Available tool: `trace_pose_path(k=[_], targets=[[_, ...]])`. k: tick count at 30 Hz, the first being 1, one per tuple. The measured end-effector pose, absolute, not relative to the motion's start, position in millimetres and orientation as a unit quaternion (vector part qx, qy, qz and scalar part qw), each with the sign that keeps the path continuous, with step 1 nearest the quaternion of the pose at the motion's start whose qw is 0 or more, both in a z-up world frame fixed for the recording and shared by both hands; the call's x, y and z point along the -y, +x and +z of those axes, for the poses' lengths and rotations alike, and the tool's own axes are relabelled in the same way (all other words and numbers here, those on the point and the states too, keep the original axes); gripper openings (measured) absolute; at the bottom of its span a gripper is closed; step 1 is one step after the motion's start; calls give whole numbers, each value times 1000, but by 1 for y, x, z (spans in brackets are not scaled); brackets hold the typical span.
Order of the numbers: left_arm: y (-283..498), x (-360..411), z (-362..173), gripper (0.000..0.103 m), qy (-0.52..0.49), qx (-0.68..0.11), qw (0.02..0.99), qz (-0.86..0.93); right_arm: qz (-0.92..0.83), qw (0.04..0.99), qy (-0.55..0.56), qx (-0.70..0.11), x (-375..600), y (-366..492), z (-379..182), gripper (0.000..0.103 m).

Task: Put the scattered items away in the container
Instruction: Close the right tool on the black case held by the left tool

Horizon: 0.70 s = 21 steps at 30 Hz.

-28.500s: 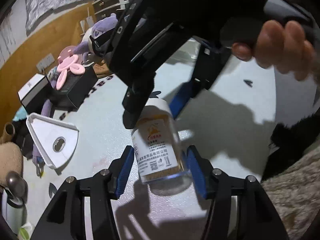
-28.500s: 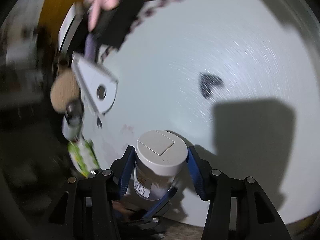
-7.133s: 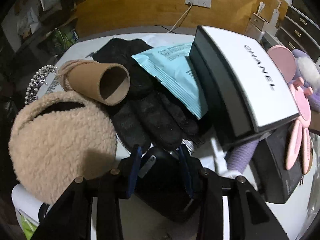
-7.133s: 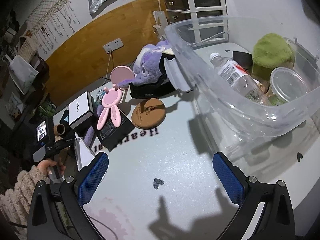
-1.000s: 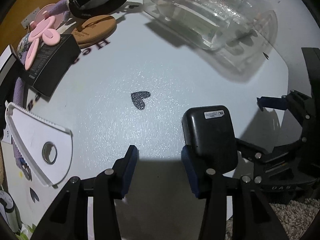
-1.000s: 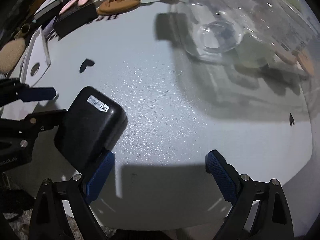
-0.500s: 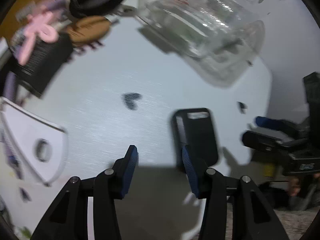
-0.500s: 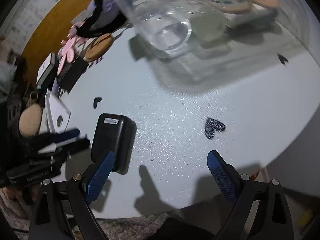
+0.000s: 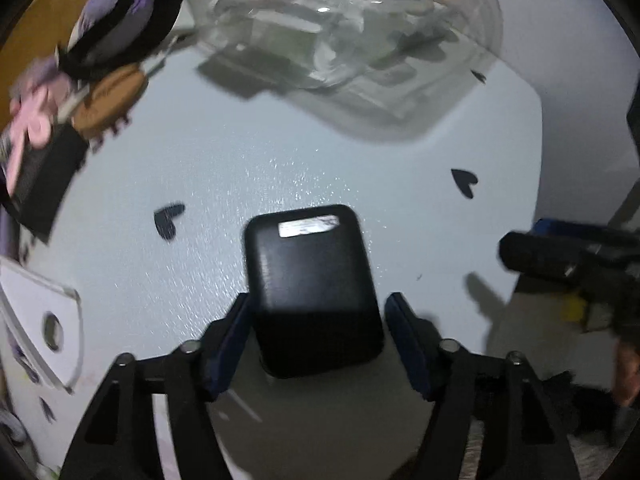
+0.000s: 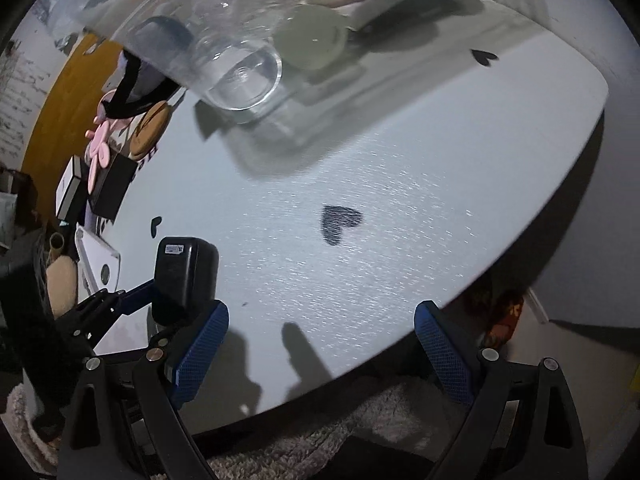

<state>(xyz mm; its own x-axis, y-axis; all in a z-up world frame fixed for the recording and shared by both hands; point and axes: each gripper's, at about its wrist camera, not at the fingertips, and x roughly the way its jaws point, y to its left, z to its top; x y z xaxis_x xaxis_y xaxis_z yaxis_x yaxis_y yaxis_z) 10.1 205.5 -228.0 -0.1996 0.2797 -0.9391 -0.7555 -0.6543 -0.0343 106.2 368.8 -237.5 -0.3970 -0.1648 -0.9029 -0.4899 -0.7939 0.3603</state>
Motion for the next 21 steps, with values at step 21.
trace_pose_path(k=[21], targets=[[-22,-203,-233,61,-566,-86,501,649,606,-44,-459,-649,-409,112,-277,94]])
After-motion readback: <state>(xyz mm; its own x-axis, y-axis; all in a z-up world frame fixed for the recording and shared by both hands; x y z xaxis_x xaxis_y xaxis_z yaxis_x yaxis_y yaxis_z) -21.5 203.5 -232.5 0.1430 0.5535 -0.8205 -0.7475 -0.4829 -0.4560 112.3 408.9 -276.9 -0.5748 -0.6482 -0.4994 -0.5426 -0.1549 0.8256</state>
